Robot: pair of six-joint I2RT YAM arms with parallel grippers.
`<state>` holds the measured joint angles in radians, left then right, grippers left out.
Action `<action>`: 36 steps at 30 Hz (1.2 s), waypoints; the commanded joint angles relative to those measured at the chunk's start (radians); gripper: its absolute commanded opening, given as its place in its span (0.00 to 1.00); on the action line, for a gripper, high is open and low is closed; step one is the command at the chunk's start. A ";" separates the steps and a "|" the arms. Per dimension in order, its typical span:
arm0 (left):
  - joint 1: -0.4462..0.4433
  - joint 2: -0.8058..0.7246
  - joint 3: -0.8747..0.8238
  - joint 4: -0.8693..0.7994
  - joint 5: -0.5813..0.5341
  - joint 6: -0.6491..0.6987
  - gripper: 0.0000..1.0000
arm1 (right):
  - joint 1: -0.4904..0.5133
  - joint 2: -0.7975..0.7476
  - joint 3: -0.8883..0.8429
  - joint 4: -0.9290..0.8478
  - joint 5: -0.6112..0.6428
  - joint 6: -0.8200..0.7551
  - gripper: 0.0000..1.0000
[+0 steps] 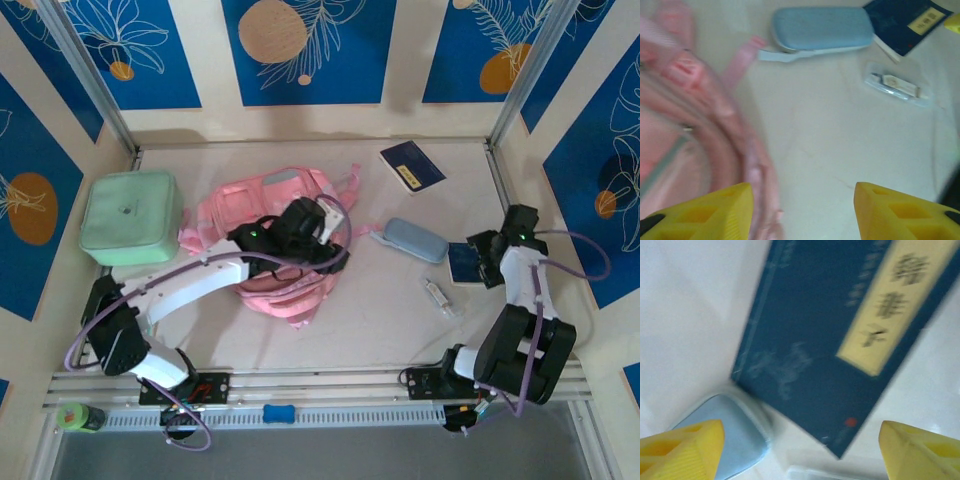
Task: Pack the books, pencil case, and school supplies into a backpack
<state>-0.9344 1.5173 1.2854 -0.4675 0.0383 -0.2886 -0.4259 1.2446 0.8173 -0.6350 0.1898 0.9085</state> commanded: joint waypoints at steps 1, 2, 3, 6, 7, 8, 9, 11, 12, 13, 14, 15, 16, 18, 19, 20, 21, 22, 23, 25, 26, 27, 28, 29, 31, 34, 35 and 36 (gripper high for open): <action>-0.038 0.061 0.051 0.051 0.049 -0.045 0.56 | -0.066 -0.055 -0.068 -0.034 -0.049 0.028 0.84; -0.045 0.074 0.056 0.055 0.050 -0.047 0.57 | -0.086 -0.056 -0.084 -0.023 -0.068 0.021 0.85; -0.053 0.087 0.058 0.066 0.059 -0.050 0.57 | -0.109 -0.050 -0.096 -0.018 -0.091 0.017 0.87; -0.079 0.119 0.052 0.129 0.067 -0.078 0.61 | -0.169 0.005 -0.129 0.044 -0.192 -0.007 0.88; -0.088 0.132 0.055 0.147 0.069 -0.094 0.62 | -0.191 0.038 -0.129 0.052 -0.228 -0.016 0.88; -0.093 0.144 0.057 0.161 0.068 -0.106 0.63 | -0.202 0.062 -0.126 0.056 -0.242 -0.024 0.88; -0.098 0.157 0.060 0.176 0.070 -0.118 0.63 | -0.207 0.085 -0.122 0.065 -0.253 -0.033 0.88; -0.104 0.174 0.060 0.203 0.082 -0.136 0.64 | -0.206 0.118 -0.118 0.076 -0.256 -0.033 0.87; -0.104 0.183 0.060 0.216 0.093 -0.141 0.64 | -0.206 0.130 -0.119 0.093 -0.264 -0.028 0.87; -0.105 0.190 0.063 0.223 0.096 -0.145 0.64 | -0.203 0.139 -0.117 0.116 -0.273 -0.029 0.85; -0.106 0.197 0.064 0.225 0.096 -0.147 0.64 | -0.200 0.148 -0.114 0.128 -0.278 -0.031 0.84; -0.105 0.201 0.067 0.224 0.095 -0.149 0.64 | -0.196 0.159 -0.107 0.132 -0.275 -0.027 0.83; -0.106 0.204 0.069 0.225 0.094 -0.149 0.64 | -0.189 0.169 -0.101 0.138 -0.275 -0.027 0.82; -0.105 0.207 0.068 0.226 0.089 -0.153 0.65 | -0.173 0.198 -0.091 0.169 -0.286 -0.029 0.76; -0.105 0.209 0.066 0.229 0.090 -0.152 0.65 | -0.165 0.219 -0.079 0.178 -0.295 -0.033 0.72; -0.105 0.210 0.066 0.227 0.087 -0.150 0.65 | -0.160 0.236 -0.067 0.186 -0.307 -0.045 0.70; -0.106 0.208 0.066 0.221 0.080 -0.149 0.65 | -0.151 0.252 -0.056 0.205 -0.325 -0.062 0.67; -0.105 0.209 0.068 0.215 0.077 -0.148 0.65 | -0.144 0.266 -0.046 0.220 -0.335 -0.076 0.63; -0.106 0.207 0.068 0.210 0.077 -0.146 0.65 | -0.137 0.277 -0.032 0.222 -0.340 -0.086 0.58; -0.105 0.201 0.065 0.207 0.070 -0.142 0.66 | -0.131 0.300 -0.002 0.211 -0.343 -0.101 0.49; -0.106 0.200 0.062 0.206 0.066 -0.139 0.66 | -0.131 0.307 0.011 0.205 -0.338 -0.106 0.46; -0.105 0.199 0.061 0.201 0.058 -0.136 0.66 | -0.135 0.315 0.020 0.200 -0.334 -0.111 0.44; -0.104 0.198 0.062 0.196 0.052 -0.134 0.66 | -0.137 0.325 0.031 0.199 -0.335 -0.116 0.40; -0.104 0.199 0.061 0.195 0.052 -0.133 0.67 | -0.139 0.332 0.035 0.203 -0.336 -0.119 0.37; -0.105 0.202 0.063 0.195 0.053 -0.131 0.67 | -0.143 0.355 0.050 0.212 -0.351 -0.132 0.31; -0.106 0.210 0.072 0.186 0.051 -0.129 0.68 | -0.143 0.376 0.065 0.226 -0.357 -0.148 0.23; -0.105 0.212 0.073 0.186 0.052 -0.128 0.68 | -0.145 0.381 0.070 0.229 -0.357 -0.151 0.22; -0.105 0.213 0.075 0.184 0.049 -0.127 0.68 | -0.145 0.387 0.073 0.231 -0.358 -0.153 0.19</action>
<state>-1.0328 1.7176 1.3235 -0.2695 0.1017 -0.4210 -0.5652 1.6131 0.8654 -0.4221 -0.1329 0.7792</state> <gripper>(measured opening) 0.682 0.203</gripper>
